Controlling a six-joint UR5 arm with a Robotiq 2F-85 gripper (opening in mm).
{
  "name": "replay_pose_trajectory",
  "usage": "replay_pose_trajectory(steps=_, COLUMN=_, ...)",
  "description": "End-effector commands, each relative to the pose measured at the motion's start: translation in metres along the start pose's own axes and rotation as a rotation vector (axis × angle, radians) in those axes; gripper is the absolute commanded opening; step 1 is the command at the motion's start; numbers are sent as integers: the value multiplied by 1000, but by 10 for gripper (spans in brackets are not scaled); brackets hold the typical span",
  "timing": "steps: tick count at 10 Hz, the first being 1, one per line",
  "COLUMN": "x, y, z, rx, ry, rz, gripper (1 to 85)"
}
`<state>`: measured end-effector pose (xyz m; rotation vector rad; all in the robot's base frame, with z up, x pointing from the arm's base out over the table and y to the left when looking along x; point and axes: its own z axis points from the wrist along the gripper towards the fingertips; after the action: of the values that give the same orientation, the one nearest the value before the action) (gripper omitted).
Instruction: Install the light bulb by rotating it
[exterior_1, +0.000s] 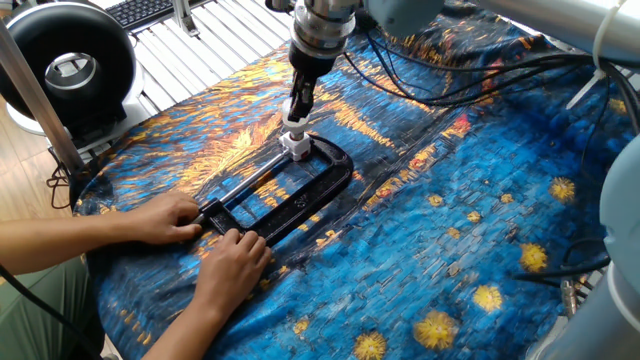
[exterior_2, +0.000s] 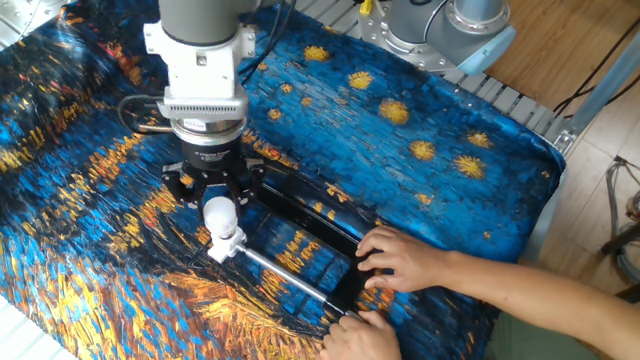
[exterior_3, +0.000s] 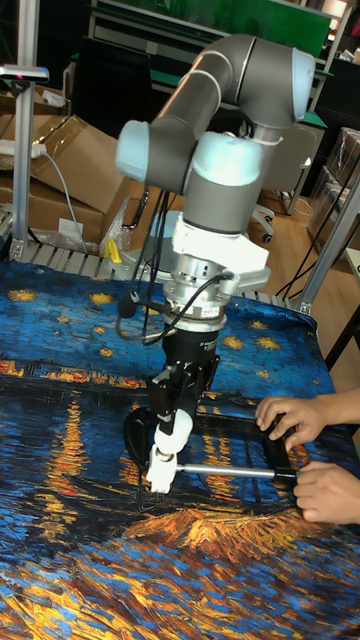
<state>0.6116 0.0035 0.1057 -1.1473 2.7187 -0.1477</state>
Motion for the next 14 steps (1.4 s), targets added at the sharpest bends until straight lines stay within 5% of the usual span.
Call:
replay_pose_trajectory(steps=1, x=6, y=4, z=-7, rx=38, ry=67, rz=59, gripper=10)
replay_pose_trajectory(steps=2, x=1, y=5, z=-11, rx=42, ry=67, rz=58, gripper=10)
replay_pose_trajectory(steps=3, x=-9, y=14, z=-9, rx=7, ry=26, rz=78, gripper=10)
replay_pose_trajectory(steps=6, x=-11, y=10, z=-21, rx=19, ry=41, rz=102, gripper=10)
replay_pose_trajectory(steps=8, x=-18, y=20, z=-28, rx=-26, ry=35, rz=117, gripper=10)
replay_pose_trajectory(steps=12, x=1, y=26, z=-28, rx=-50, ry=142, rz=99, gripper=10)
replay_pose_trajectory(steps=14, x=2, y=20, z=-22, rx=-38, ry=154, rz=92, gripper=10)
